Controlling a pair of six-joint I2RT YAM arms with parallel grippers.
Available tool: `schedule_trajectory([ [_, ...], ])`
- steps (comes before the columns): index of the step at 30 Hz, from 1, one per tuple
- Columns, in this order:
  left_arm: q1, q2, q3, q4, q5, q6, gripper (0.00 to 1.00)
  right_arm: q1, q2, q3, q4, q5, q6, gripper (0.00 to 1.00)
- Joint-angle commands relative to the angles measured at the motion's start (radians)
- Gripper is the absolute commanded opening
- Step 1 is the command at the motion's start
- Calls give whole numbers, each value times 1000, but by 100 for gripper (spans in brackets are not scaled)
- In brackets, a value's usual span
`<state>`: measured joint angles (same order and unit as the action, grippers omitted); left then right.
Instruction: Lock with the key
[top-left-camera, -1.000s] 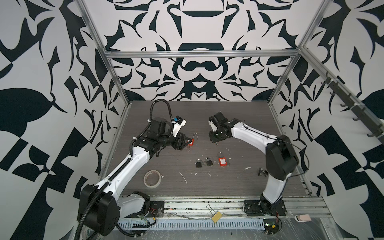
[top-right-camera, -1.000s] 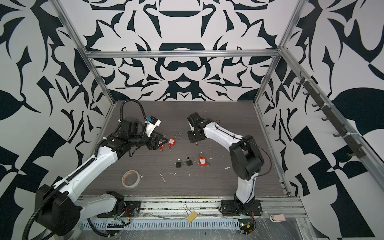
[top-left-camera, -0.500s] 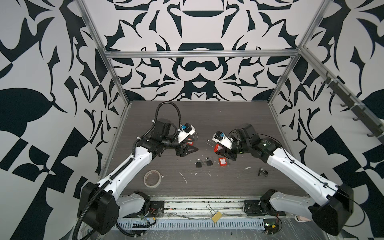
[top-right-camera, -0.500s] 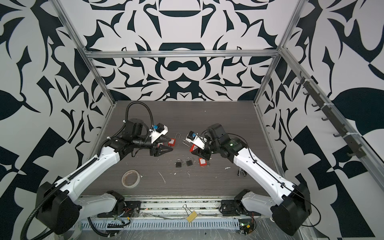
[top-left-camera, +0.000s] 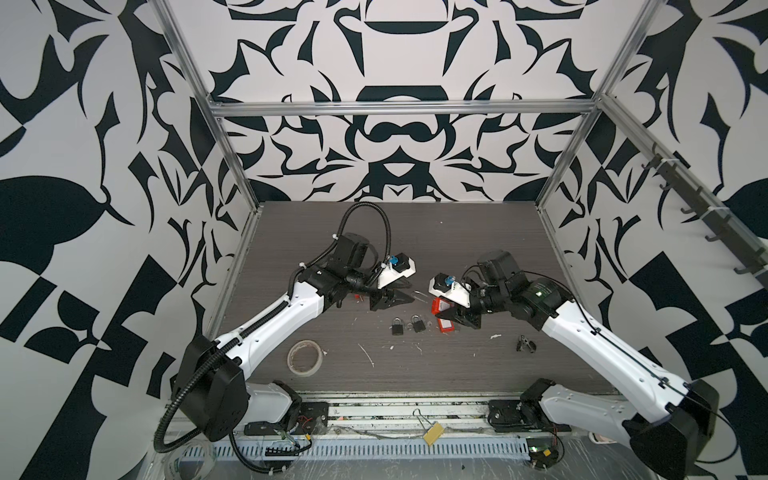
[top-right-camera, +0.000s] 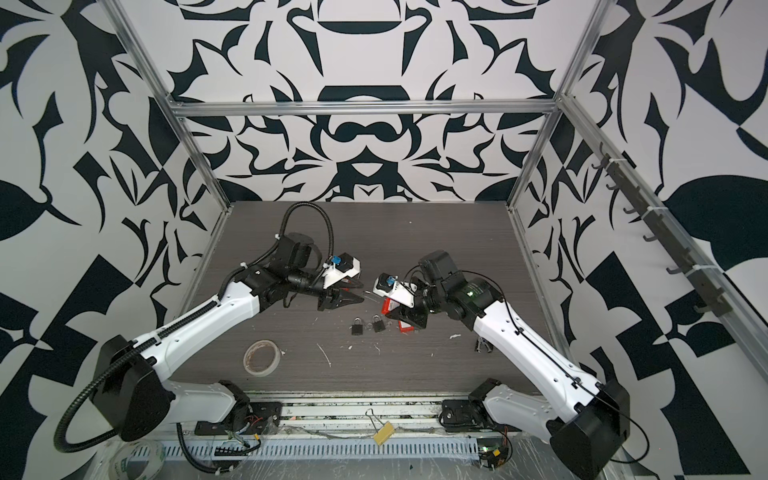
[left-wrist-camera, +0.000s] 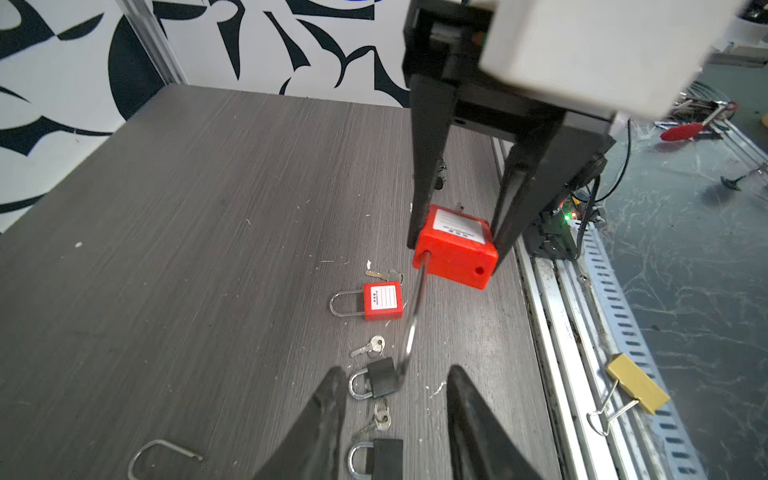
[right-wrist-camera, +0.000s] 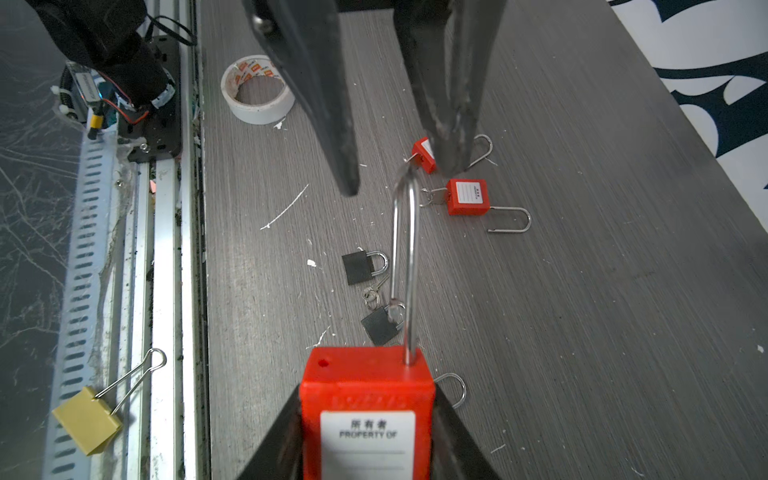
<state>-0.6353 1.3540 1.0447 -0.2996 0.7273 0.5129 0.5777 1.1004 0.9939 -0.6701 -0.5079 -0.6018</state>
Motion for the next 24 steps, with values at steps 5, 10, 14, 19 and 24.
schedule_trajectory([
  [5,-25,12,40,-25,11,24,32,1,-10,58,-20,-42,-34,20],
  [10,-30,16,38,-51,47,42,22,1,-7,76,-17,-41,-46,19],
  [14,-30,16,32,-62,77,44,13,1,2,90,-20,-36,-58,18],
  [19,-32,14,32,-63,109,44,6,1,8,97,-21,-41,-59,18],
  [24,-36,1,33,-64,101,35,24,1,13,107,-50,-38,-75,18],
])
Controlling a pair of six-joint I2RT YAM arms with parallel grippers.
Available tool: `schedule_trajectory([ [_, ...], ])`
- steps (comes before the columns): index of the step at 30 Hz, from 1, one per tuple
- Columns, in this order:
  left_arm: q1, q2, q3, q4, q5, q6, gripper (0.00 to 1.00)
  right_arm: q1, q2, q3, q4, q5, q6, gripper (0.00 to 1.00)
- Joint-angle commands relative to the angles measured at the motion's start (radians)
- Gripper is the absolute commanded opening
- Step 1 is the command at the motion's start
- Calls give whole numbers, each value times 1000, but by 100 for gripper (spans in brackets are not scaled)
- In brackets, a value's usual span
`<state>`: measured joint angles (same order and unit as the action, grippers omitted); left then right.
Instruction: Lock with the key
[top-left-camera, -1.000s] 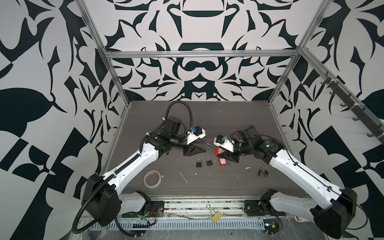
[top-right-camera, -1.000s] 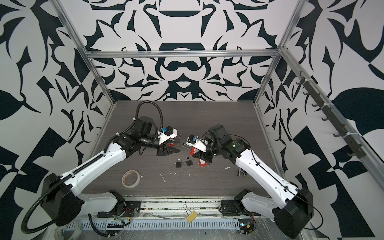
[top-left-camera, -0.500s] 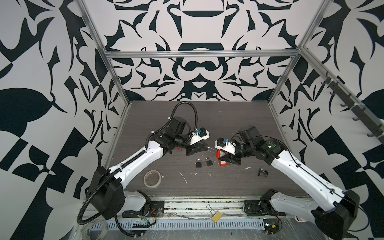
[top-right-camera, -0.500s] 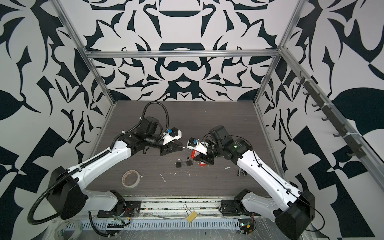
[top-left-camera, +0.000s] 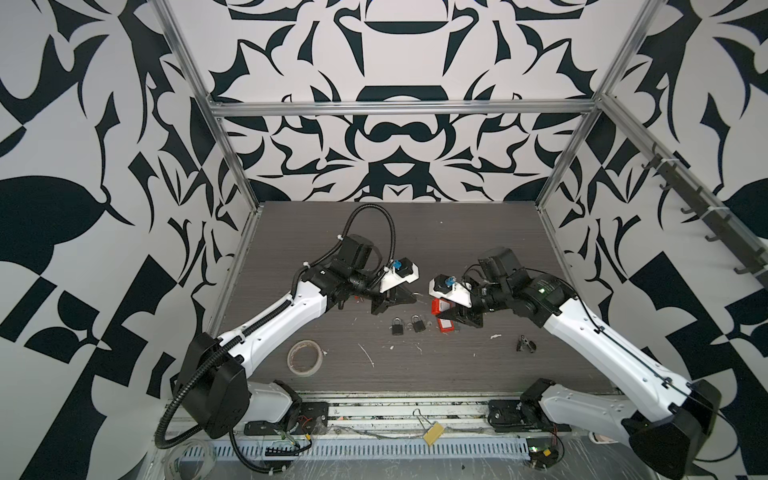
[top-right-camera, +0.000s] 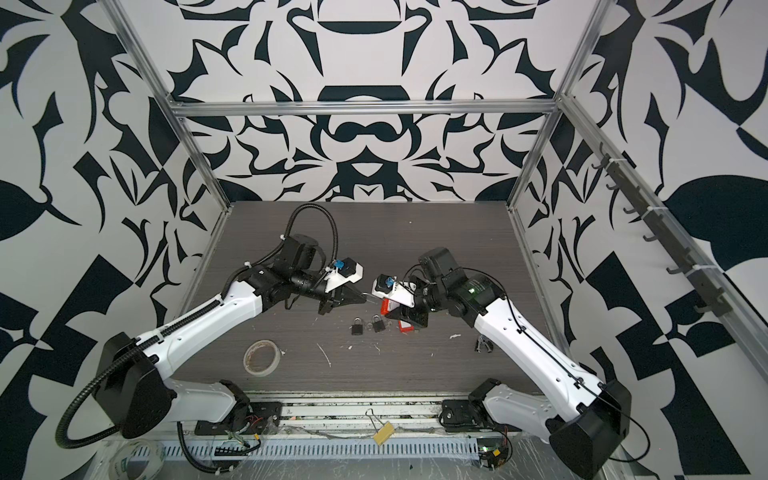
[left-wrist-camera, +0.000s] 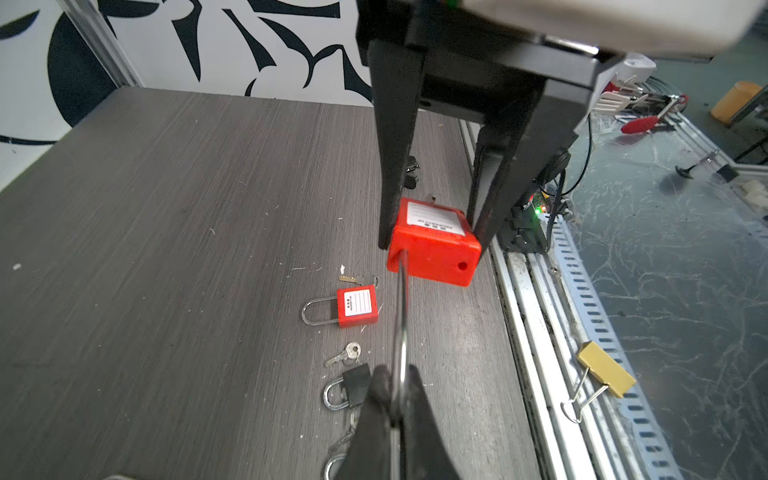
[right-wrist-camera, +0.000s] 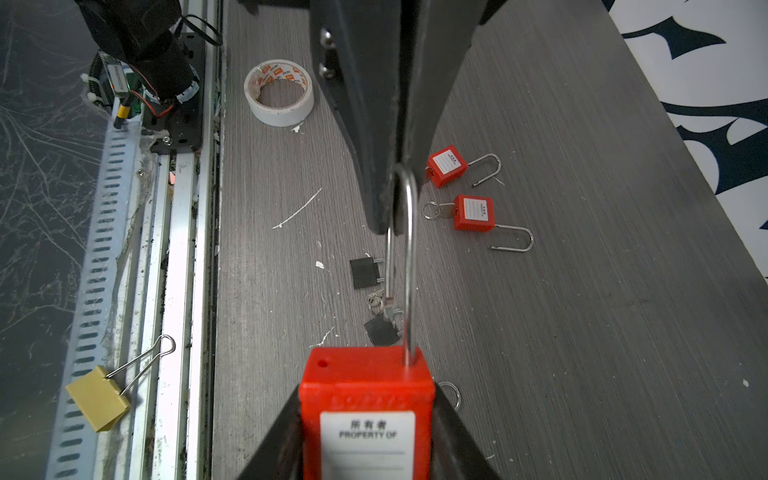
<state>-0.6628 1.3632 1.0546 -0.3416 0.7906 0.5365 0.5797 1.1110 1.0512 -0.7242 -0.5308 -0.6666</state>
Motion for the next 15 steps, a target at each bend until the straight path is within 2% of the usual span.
schedule_trajectory([
  [1,-9,-11,22,-22,31,12,25,1,3,50,0,-16,-13,18],
  [7,-12,-25,21,-18,25,14,20,0,3,51,-12,-24,-11,18],
  [15,-16,-24,24,-11,17,8,21,3,13,52,-35,-19,-23,18],
])
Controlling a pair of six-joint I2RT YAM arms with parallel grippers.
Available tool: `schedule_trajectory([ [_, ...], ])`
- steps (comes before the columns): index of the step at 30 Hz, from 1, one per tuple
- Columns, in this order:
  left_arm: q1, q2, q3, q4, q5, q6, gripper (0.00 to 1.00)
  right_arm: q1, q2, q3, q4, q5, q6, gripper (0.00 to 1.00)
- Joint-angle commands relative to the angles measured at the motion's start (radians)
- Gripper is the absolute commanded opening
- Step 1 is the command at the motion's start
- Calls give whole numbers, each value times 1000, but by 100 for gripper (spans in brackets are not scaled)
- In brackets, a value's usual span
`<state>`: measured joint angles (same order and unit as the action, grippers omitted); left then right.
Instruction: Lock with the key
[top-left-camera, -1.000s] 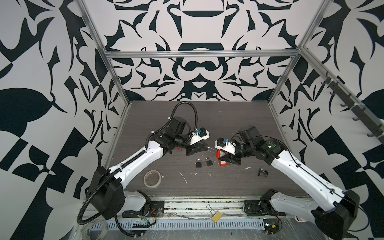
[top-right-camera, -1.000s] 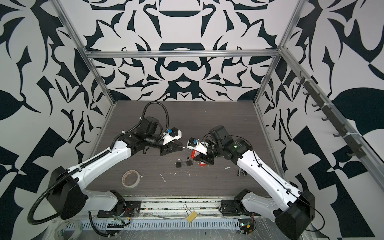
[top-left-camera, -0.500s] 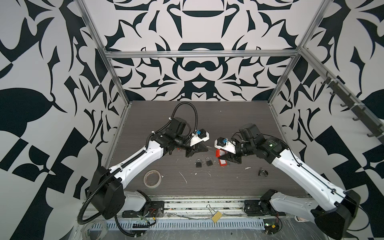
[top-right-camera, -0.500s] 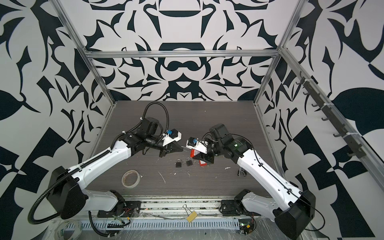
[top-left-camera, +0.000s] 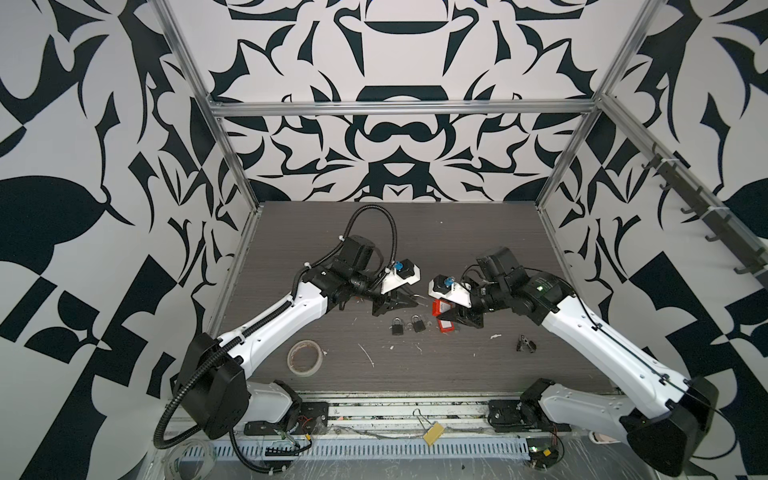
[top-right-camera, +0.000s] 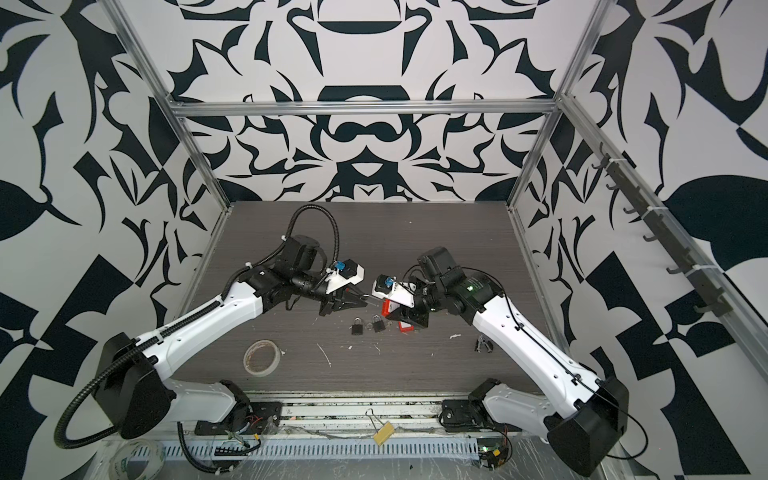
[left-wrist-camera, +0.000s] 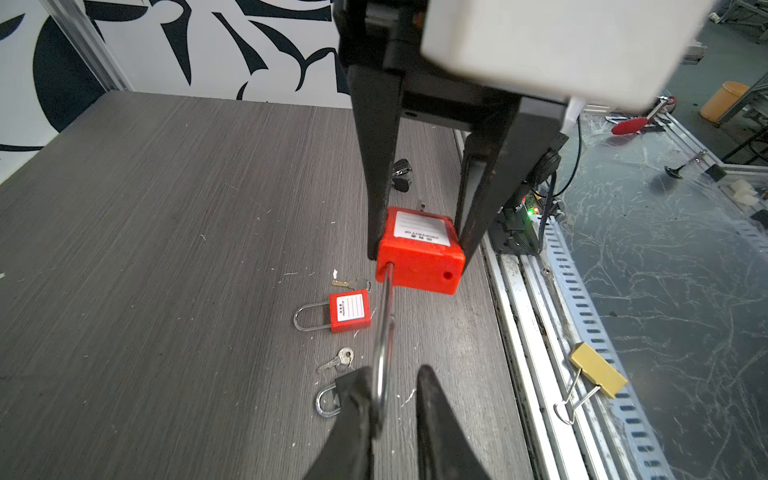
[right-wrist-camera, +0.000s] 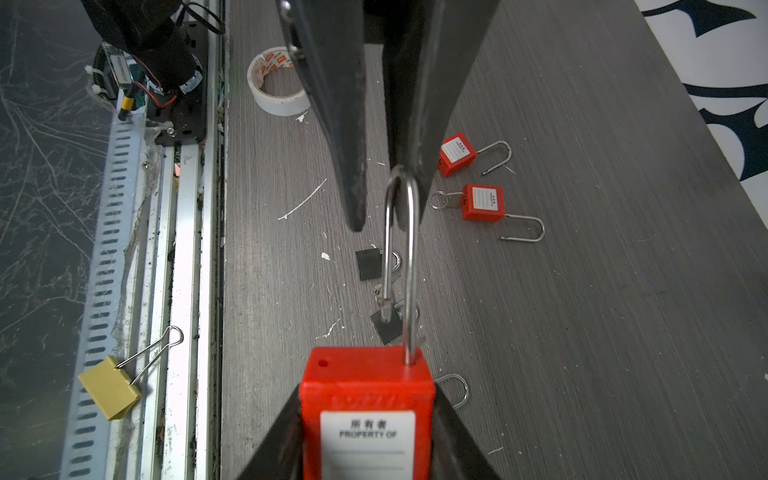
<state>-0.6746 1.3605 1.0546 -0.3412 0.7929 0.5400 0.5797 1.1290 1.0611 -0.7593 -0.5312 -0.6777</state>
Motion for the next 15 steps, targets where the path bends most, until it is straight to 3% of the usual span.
schedule_trajectory([
  [1,-3,-20,26,-11,16,4,20,4,-5,42,0,-18,-13,18],
  [3,-5,-14,28,-11,22,0,19,5,-6,42,2,-18,-13,17],
  [9,-10,0,31,-11,47,-9,3,11,-3,47,13,-12,-2,20],
  [13,-15,7,30,6,87,-49,0,16,9,77,-10,-2,4,34],
  [15,-16,-4,9,46,90,-84,0,16,8,90,-19,21,3,48],
])
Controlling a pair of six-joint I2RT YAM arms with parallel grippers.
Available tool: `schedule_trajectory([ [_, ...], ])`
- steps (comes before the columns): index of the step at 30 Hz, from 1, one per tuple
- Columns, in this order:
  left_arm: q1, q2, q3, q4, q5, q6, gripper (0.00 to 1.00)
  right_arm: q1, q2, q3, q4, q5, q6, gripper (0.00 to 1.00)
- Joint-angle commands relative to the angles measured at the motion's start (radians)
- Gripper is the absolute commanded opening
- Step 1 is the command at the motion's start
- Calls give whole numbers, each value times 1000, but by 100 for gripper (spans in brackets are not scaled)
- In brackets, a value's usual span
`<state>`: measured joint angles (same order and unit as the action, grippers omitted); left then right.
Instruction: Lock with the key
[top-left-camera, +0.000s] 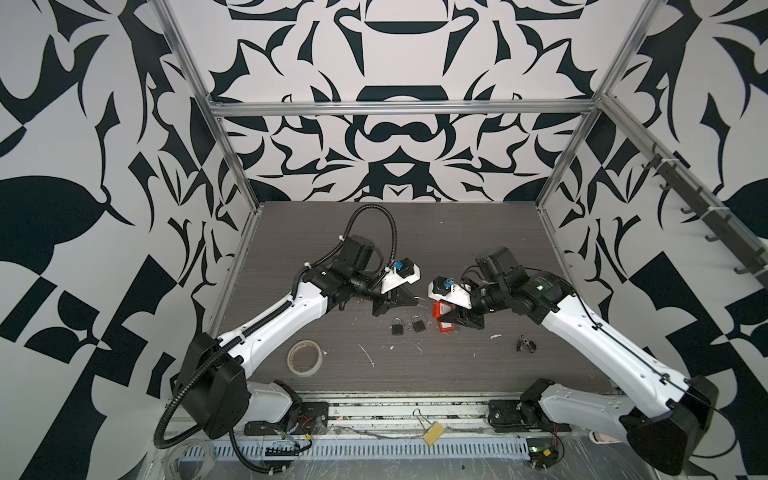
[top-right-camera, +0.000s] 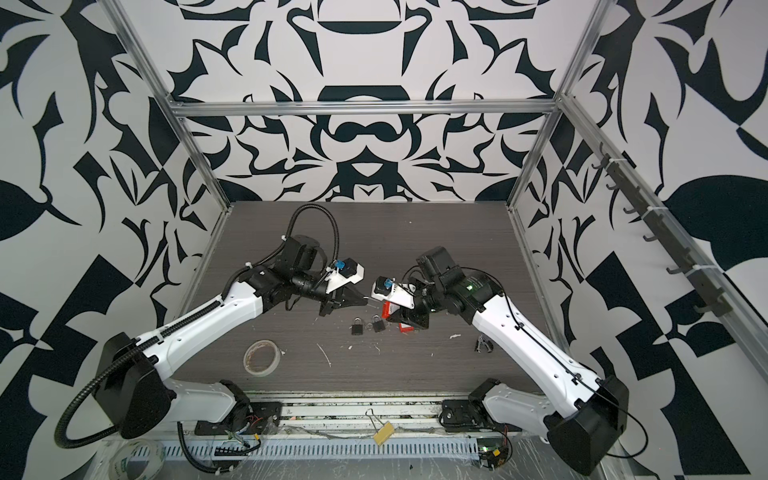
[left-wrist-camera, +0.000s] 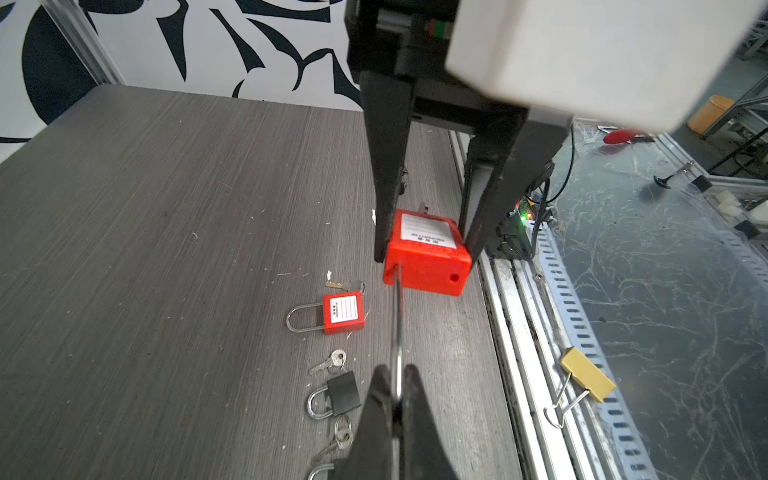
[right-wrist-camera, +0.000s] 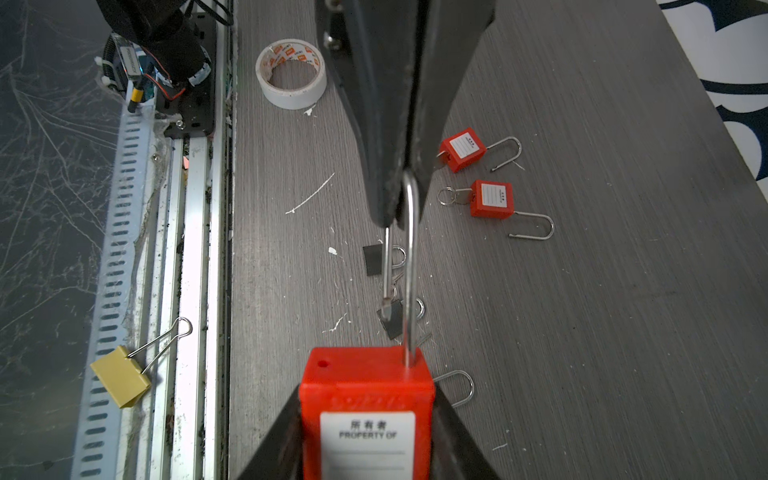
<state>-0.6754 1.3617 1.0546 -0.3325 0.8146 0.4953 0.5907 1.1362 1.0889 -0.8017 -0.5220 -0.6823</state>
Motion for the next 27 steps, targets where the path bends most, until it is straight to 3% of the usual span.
schedule_trajectory([
  [1,-16,-14,-7,64,69,-53,0,5,-3,67,18,19,7,66],
  [8,-15,-57,-51,116,84,-86,0,5,16,143,-129,-8,-1,70],
  [16,-15,-116,-98,183,94,-100,0,5,39,169,-220,1,-34,60],
  [27,-16,-115,-107,204,135,-102,0,5,49,192,-236,-41,-37,30],
])
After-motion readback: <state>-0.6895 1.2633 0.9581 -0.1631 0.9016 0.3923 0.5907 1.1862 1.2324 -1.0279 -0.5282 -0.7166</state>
